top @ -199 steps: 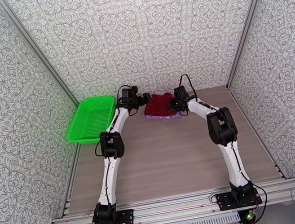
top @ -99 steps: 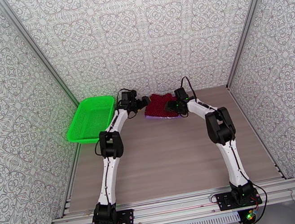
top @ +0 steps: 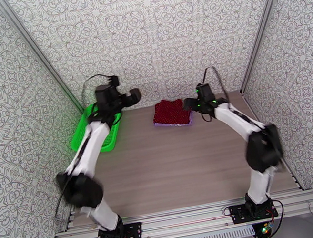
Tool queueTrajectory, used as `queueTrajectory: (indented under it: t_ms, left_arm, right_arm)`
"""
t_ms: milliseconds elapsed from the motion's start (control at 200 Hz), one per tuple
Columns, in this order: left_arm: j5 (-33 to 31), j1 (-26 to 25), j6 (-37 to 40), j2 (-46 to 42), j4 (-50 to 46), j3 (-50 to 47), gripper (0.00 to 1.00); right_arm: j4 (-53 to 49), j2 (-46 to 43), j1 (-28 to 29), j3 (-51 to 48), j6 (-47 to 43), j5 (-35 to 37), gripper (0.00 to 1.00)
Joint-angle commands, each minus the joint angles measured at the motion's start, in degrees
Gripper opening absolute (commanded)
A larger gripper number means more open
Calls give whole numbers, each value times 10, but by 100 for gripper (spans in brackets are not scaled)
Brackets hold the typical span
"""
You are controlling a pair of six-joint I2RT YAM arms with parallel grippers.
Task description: Fold and stack the mixed laundry pile
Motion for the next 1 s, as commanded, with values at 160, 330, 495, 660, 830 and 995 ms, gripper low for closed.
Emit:
queueTrajectory:
  t_ms: [160,330,495,660,830,995]
  left_arm:
    - [-46,63,21,-247,400,-513,99]
    - [-216,77,15,-374,321,-634,99]
    - [-324,65,137,-377,463,-762,99]
    - [-242,135,134,-205,660,-796,99]
    - [-156,152,158,14,827,-755,99]
    - [-137,159,156,19,732,-696,99]
  right_arm:
    - [308,-297,-8,-418,-206,185,99]
    - [531,-389,-11,-659,-271,214,99]
    - [539,-347,-22,-687,-237,208,99]
    - [739,-237,-39,-704,-243,193,99]
    - [821,-127,-84,-680,-266,117,99]
    - [742,-89,-136,-623,-231,41,99]
